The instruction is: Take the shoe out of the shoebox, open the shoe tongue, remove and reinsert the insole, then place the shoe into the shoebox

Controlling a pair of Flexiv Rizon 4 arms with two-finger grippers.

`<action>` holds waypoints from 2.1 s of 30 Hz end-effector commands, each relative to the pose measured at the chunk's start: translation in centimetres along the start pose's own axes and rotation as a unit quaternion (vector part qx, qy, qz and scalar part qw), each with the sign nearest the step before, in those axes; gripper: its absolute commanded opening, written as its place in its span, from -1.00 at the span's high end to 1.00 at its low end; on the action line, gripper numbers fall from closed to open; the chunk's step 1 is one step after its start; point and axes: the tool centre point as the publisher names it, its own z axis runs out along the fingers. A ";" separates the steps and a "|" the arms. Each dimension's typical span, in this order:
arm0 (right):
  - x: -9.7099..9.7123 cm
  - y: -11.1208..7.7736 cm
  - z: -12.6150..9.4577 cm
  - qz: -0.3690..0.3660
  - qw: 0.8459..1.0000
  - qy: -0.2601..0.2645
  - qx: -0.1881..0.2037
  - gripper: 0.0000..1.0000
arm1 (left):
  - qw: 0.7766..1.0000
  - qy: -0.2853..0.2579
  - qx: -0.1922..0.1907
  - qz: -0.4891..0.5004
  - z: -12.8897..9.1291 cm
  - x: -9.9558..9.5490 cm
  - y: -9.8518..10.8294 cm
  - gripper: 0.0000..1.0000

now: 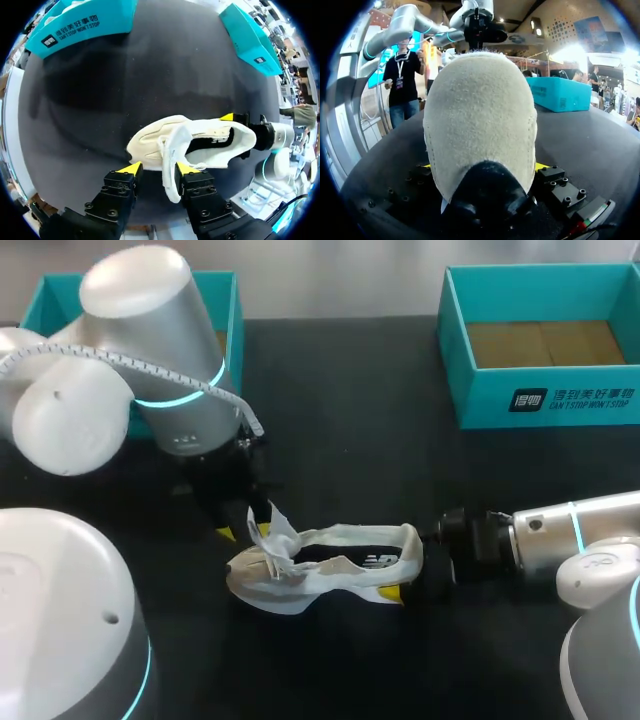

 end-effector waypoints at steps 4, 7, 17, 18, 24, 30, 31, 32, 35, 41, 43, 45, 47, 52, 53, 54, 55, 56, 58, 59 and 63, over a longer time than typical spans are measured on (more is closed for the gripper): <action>0.1 0.0 0.0 0.001 1.000 0.000 0.003 1.00 | 0.999 -0.007 0.033 0.042 -4.0 1.3 1.5 0.18; 0.1 0.0 0.0 0.001 1.000 0.000 0.003 1.00 | 0.997 -0.005 0.043 0.064 -5.0 2.7 1.4 0.22; 0.1 0.0 0.0 0.001 1.000 0.000 0.003 1.00 | 0.985 0.015 0.028 0.169 -7.7 6.9 0.1 0.33; 0.1 0.0 0.0 0.001 1.000 0.000 0.003 1.00 | 0.982 0.020 0.023 0.186 -7.9 7.2 -0.2 0.35; 0.1 0.0 0.0 0.001 1.000 0.000 0.003 1.00 | 0.960 0.042 -0.011 0.277 -8.8 9.2 -1.7 1.00; 0.1 0.0 0.0 0.001 1.000 0.000 0.003 1.00 | 0.919 0.030 -0.011 0.394 -8.8 10.5 -1.4 1.00; 0.1 0.0 0.0 0.001 1.000 0.000 0.003 1.00 | 0.910 0.026 -0.010 0.414 -8.7 10.9 -1.2 1.00; 0.1 0.0 0.0 0.001 1.000 0.000 0.003 1.00 | 0.900 0.018 -0.010 0.436 -8.6 11.2 -1.1 1.00; 0.1 0.0 0.0 0.001 1.000 0.000 0.003 1.00 | 0.868 0.005 -0.019 0.496 -8.5 12.2 -0.9 1.00; 0.1 0.0 0.0 0.001 1.000 0.000 0.003 1.00 | 0.835 0.001 -0.052 0.547 -8.7 14.6 -1.3 1.00; 0.1 0.0 0.0 0.001 1.000 0.000 0.003 1.00 | 0.835 0.001 -0.052 0.547 -8.7 14.6 -1.3 1.00; 0.1 0.0 0.0 0.001 1.000 0.000 0.003 1.00 | 0.835 0.001 -0.052 0.547 -8.7 14.6 -1.3 1.00; 0.1 0.0 0.0 0.001 1.000 0.000 0.003 1.00 | 0.835 0.001 -0.052 0.547 -8.7 14.6 -1.3 1.00; 0.1 0.0 0.0 0.001 1.000 0.000 0.003 1.00 | 0.835 0.001 -0.052 0.547 -8.7 14.6 -1.3 1.00; 0.1 0.0 0.0 0.001 1.000 0.000 0.003 1.00 | 0.835 0.001 -0.052 0.547 -8.7 14.6 -1.3 1.00; 0.1 0.0 0.0 0.001 1.000 0.000 0.003 1.00 | 0.835 0.001 -0.052 0.547 -8.7 14.6 -1.3 1.00; 0.1 0.0 0.0 0.001 1.000 0.000 0.003 1.00 | 0.835 0.001 -0.052 0.547 -8.7 14.6 -1.3 1.00; 0.1 0.0 0.0 0.001 1.000 0.000 0.003 1.00 | 0.835 0.001 -0.052 0.547 -8.7 14.6 -1.3 1.00; 0.1 0.0 0.0 0.001 1.000 0.000 0.003 1.00 | 0.771 0.076 -0.032 0.632 -8.9 14.3 -0.9 1.00; 0.1 0.0 0.0 0.001 1.000 0.000 0.003 1.00 | 0.755 0.090 -0.033 0.648 -8.9 14.1 -0.9 1.00; 0.1 0.0 0.0 0.001 1.000 0.000 0.003 1.00 | 0.712 0.096 -0.013 0.695 -8.3 14.5 -1.2 1.00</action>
